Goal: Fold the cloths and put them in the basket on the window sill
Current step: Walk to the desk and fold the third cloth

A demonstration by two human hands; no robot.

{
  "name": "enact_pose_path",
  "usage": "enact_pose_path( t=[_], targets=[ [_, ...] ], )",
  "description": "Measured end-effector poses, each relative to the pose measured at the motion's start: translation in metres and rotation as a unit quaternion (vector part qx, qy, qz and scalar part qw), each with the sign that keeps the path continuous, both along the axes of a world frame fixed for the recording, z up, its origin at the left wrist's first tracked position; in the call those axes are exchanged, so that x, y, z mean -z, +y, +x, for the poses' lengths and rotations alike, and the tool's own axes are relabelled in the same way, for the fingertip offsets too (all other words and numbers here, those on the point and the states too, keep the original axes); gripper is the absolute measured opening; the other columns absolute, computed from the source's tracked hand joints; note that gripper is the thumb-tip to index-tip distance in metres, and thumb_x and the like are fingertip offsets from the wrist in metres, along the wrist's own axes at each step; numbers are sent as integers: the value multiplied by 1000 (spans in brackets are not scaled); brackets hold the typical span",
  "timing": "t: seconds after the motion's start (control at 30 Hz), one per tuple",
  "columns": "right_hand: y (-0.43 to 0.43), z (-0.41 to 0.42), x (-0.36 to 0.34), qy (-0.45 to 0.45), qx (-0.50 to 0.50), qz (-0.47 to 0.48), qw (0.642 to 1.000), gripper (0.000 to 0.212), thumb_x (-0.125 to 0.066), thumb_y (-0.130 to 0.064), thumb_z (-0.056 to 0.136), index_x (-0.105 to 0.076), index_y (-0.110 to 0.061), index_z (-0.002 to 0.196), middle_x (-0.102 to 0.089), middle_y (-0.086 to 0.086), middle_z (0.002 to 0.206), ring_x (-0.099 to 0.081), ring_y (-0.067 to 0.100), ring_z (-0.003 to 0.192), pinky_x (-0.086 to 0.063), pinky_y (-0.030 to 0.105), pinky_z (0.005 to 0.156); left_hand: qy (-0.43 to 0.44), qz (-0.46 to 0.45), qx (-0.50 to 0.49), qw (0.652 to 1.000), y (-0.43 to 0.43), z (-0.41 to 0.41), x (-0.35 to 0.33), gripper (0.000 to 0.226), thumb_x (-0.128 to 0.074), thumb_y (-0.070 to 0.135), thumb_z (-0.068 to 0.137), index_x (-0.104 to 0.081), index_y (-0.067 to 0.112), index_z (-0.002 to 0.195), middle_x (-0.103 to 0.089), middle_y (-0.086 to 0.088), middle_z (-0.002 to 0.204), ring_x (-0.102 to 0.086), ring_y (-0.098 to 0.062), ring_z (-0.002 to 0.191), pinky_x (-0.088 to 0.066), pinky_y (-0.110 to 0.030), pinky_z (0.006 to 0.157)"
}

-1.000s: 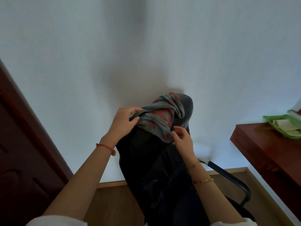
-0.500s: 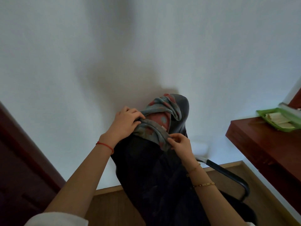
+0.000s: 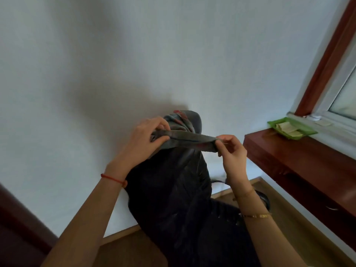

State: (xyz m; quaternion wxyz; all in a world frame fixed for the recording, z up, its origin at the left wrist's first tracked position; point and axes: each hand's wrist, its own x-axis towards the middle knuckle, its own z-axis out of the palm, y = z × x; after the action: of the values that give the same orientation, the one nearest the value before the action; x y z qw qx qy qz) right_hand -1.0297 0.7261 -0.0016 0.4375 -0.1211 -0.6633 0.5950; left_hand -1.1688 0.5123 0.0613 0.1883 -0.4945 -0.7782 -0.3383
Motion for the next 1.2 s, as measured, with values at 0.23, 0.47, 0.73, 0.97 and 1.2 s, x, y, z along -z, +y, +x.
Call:
enact_pose_path(
  t=[0.23,0.47,0.73,0.97,1.2],
  targets=[
    [21,81,-32,39,97,10,994,11,-67,-15,88,-68,-26,85,-71,4,92,-68,27,89,-57,49,80,-49,46,122,990,32,43,-28,23,-74,13,84,-69,20,105,-71,6,102,-64,-7,99,-46,-21,92],
    [47,183,-36,12,206,39,978,7,-62,-1,92,-65,-5,96,-69,1,89,-65,8,78,-56,26,68,-92,18,224,970,108,101,-13,20,-72,9,86,-71,17,105,-71,11,102,-67,-11,93,-53,-25,84],
    [103,320,-5,-89,332,60,937,8,-65,-8,91,-69,-12,95,-71,0,93,-68,17,86,-59,40,80,-172,-25,292,941,209,204,32,21,-78,14,81,-75,25,98,-74,12,93,-68,-6,84,-54,-22,76],
    [175,446,10,-135,361,78,920,13,-64,-8,91,-69,-21,91,-68,-11,88,-64,1,82,-56,20,71,-164,-38,335,927,307,309,48,23,-79,12,80,-77,23,100,-75,11,91,-69,-2,89,-52,-13,83],
    [269,517,16,-157,349,70,921,10,-63,-8,92,-71,-16,94,-69,-4,89,-65,9,83,-59,26,73,-150,17,289,945,399,378,56,16,-82,15,75,-78,19,90,-75,8,81,-69,-4,79,-57,-26,74]
  ],
)
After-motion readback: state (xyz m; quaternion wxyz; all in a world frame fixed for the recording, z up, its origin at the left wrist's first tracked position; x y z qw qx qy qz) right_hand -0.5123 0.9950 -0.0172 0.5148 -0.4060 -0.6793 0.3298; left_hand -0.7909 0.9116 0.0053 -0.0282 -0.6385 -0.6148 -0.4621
